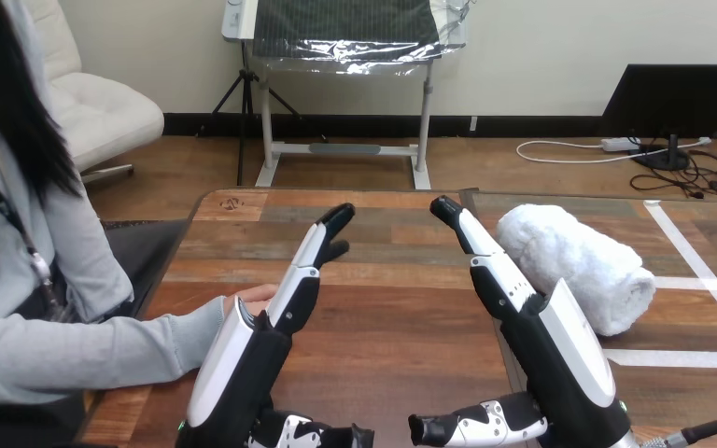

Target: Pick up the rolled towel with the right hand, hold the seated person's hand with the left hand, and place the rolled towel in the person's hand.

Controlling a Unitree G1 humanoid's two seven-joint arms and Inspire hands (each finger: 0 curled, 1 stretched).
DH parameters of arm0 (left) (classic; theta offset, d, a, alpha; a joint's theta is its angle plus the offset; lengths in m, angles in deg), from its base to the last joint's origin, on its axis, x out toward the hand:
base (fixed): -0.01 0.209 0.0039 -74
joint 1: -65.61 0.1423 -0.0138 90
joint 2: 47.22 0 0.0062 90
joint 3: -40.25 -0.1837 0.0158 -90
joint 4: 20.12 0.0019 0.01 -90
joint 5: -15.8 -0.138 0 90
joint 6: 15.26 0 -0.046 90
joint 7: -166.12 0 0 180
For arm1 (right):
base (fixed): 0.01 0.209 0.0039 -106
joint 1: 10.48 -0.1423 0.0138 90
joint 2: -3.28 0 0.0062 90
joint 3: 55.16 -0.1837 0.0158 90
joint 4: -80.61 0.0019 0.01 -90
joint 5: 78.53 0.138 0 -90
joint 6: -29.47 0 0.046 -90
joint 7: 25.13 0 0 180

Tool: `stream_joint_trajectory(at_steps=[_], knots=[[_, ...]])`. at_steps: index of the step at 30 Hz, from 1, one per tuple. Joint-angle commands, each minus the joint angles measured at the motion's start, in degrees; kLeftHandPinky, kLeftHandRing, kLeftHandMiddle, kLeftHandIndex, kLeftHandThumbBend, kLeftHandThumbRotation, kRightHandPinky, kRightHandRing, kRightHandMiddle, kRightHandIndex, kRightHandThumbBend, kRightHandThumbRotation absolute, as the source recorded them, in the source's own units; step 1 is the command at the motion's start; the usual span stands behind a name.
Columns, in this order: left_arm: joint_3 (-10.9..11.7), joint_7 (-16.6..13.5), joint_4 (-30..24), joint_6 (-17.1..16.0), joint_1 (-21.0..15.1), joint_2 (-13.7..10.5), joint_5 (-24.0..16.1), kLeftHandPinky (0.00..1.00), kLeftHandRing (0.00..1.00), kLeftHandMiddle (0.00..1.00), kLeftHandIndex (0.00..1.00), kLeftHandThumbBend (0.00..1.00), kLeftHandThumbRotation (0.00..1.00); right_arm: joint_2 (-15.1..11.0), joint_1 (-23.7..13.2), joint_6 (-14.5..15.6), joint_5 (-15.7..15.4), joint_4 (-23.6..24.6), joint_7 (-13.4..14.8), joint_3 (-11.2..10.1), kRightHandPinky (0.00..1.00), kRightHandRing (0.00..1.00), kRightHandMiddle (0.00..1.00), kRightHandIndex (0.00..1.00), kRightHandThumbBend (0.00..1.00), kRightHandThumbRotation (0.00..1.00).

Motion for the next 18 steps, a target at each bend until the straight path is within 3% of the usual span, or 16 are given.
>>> stream_joint_trajectory(at_steps=[1,18], knots=[[-1.1,0.8,0.5,-0.5,-3.8,-0.5,2.2,0.94,1.0,1.0,1.0,1.0,0.9,0.1,-3.4,0.2,0.6,0.0,1.0,-1.0,0.96,1.0,1.0,1.0,1.0,0.78],[-2.5,3.9,0.1,0.0,-3.7,-0.8,6.6,0.96,1.0,1.0,1.0,1.0,0.89,0.3,-3.2,0.8,0.9,0.2,0.8,-1.0,0.96,1.0,1.0,1.0,1.0,0.79]])
